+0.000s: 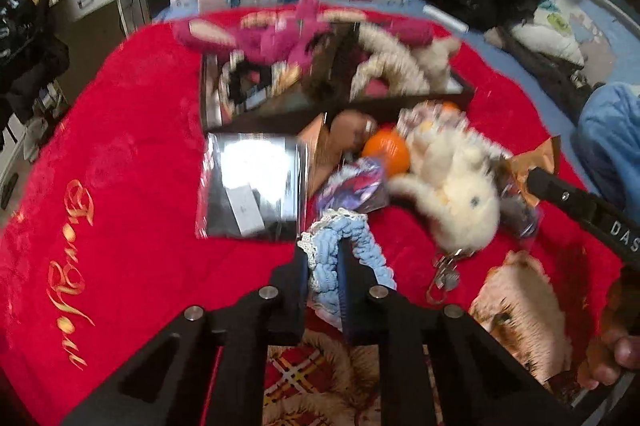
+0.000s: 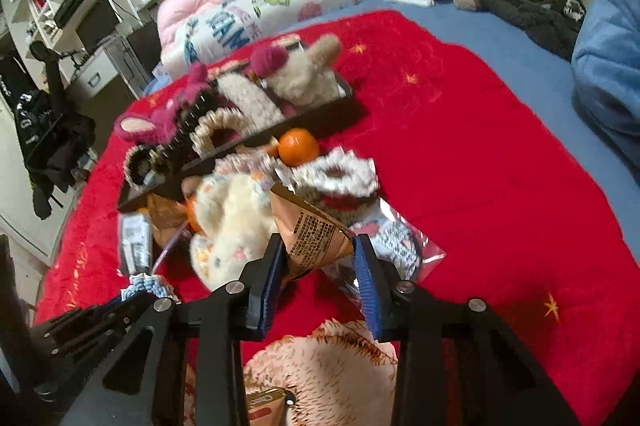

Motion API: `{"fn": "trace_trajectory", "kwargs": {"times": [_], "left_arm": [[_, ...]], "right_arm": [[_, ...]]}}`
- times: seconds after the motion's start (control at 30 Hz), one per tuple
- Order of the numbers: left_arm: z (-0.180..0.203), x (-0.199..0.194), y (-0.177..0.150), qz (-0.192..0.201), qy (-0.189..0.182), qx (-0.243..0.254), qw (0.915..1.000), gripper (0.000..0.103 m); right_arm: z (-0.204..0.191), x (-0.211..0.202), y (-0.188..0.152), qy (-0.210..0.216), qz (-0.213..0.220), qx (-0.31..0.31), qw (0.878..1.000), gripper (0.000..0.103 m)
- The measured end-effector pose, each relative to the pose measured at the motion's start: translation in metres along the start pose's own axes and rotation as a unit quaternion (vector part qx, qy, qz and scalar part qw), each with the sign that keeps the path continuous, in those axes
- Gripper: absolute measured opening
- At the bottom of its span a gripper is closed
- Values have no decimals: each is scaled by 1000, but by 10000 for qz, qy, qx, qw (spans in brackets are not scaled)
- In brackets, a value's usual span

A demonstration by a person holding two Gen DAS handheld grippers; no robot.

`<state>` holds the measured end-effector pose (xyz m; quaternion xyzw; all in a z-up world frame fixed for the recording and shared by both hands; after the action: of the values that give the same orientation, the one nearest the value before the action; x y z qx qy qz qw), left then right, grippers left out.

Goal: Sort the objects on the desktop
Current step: 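Close the left tool on the blue scrunchie while the right tool closes on the tan paper packet, then carry the scrunchie with the left tool while the right tool carries the packet into the tray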

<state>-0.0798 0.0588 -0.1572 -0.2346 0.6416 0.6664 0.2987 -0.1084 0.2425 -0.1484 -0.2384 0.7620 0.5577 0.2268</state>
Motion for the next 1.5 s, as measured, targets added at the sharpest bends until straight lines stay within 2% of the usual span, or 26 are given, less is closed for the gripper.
{"fn": "trace_trajectory", "kwargs": {"times": [0.23, 0.33, 0.43, 0.57, 0.93, 1.5], "left_arm": [[2, -39, 44, 988, -159, -53, 9950, 13], [-2, -45, 53, 1156, -182, -127, 9930, 13], [-8, -47, 54, 1119, -187, -218, 9933, 13], [-9, -46, 51, 1066, -176, -239, 9939, 13], [0, -54, 51, 1337, -379, -181, 9901, 13], [12, -47, 47, 1318, -442, 43, 9903, 13]], "right_arm": [[-15, -29, 24, 404, 519, 5, 9978, 33], [-25, -40, 31, 571, 783, -122, 9952, 33], [-30, -43, 33, 740, 835, -56, 9937, 33], [-33, -42, 30, 722, 791, -87, 9942, 33], [-35, -39, 27, 748, 730, -159, 9944, 33], [-35, -40, 30, 746, 807, -203, 9937, 33]]}}
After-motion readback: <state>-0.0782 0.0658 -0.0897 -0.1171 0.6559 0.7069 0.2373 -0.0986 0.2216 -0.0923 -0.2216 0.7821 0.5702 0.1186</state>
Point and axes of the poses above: each gripper's, at about its wrist camera, not at the fingertips, and x roughly the way its jaws point, z to its right, y to its top, the point moved 7 cm from there along x, roughly the way its jaws point, and after that the axes turned 9 degrees about z, right-handed, at the moved point
